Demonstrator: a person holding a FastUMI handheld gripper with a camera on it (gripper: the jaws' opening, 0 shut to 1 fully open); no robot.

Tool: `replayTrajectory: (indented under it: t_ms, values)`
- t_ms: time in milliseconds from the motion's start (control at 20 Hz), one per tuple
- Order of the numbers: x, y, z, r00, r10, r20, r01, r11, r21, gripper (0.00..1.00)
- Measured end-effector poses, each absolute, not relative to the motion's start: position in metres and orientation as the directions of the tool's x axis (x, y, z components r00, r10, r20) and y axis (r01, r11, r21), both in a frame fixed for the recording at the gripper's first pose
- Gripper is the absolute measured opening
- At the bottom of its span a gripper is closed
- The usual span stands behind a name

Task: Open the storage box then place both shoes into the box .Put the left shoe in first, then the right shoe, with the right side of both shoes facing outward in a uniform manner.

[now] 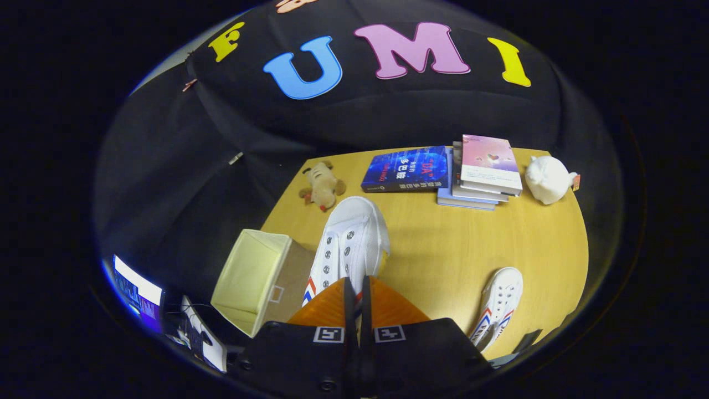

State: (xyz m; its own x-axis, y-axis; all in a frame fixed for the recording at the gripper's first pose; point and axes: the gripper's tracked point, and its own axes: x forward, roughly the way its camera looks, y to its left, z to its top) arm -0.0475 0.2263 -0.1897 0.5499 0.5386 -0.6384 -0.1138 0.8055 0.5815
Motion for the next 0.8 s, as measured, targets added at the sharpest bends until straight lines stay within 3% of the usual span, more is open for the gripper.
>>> replayTrajectory:
  t_ms: [400, 650, 800]
  values:
    - [-0.043, 0.339, -0.112, 0.513, 0.663, -0.546, -0.156, 0.697, 0.7, 0.05]
    - [-0.045, 0.41, -0.108, 0.452, 0.7, -0.553, -0.16, 0.674, 0.722, 0.05]
    - [-0.049, 0.444, -0.121, 0.421, 0.692, -0.587, -0.094, 0.676, 0.73, 0.05]
